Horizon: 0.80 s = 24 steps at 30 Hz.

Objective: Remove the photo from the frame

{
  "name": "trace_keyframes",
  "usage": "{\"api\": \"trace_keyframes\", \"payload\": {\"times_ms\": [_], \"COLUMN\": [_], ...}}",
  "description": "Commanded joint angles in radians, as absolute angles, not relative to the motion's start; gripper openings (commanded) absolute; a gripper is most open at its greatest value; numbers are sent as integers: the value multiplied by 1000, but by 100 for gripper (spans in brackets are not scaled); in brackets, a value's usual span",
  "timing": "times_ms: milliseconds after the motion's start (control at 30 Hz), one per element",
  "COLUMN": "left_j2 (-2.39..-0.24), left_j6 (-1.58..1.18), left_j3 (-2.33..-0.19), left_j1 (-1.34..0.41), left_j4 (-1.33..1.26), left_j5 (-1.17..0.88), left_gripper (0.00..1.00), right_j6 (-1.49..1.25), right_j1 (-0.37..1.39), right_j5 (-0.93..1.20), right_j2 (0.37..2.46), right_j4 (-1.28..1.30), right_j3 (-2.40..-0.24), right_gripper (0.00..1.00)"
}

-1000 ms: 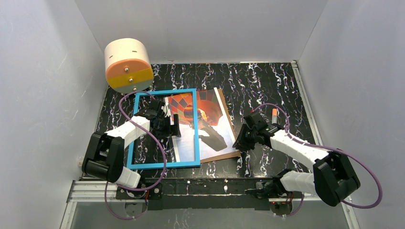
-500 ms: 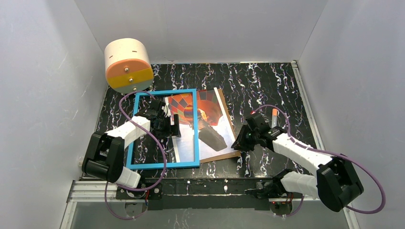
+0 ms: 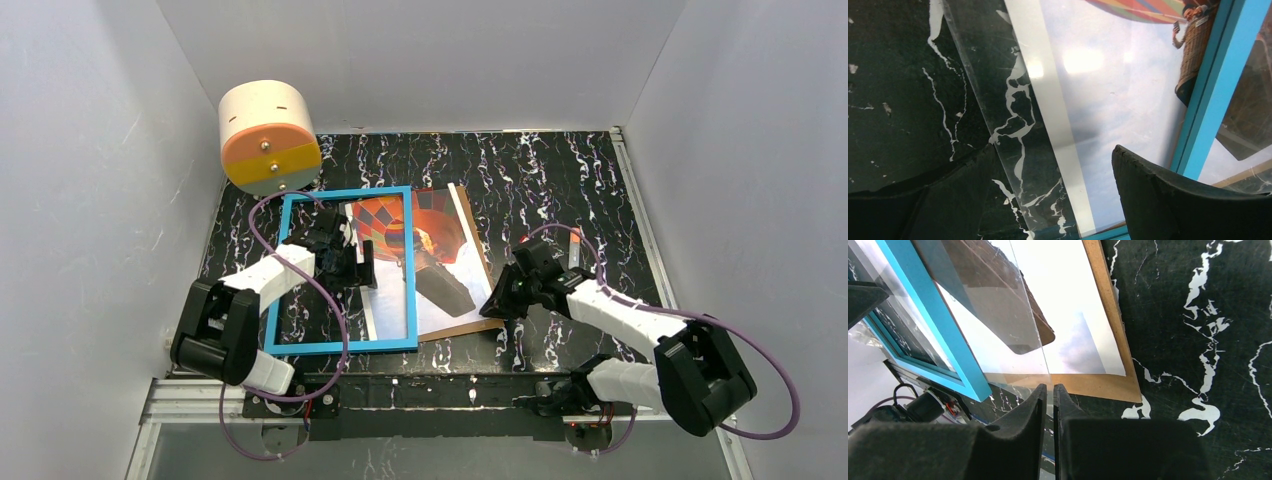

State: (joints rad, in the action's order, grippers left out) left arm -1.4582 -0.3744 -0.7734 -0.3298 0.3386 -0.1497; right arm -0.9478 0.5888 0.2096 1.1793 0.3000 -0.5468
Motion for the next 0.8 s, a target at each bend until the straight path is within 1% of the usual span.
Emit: {"api": "trace_keyframes", "payload": {"times_ms": [0, 233, 467, 600, 767], "left_j2": [-1411, -1342, -1295, -1261, -1263], "left_j6": [-377, -389, -396, -396, -390], "left_j3": [-750, -749, -753, -746, -742], "left_j1": [-334, -334, -335, -334, -335], "left_j4": [404, 420, 431, 419, 401], "left_j5": [-74, 31, 89, 85, 47], "left_gripper": [84, 86, 86, 87, 87], "right_j6": [-957, -966, -984, -1000, -980], "right_j1": [588, 591, 591, 590, 596], "right_j5": [264, 320, 354, 395, 408], "right_j2": [1198, 1222, 1227, 1246, 1287], "right_j4": [228, 180, 153, 120, 138], "right_j3": [-544, -537, -545, -544, -565], "right_gripper": [19, 19, 19, 20, 22]}}
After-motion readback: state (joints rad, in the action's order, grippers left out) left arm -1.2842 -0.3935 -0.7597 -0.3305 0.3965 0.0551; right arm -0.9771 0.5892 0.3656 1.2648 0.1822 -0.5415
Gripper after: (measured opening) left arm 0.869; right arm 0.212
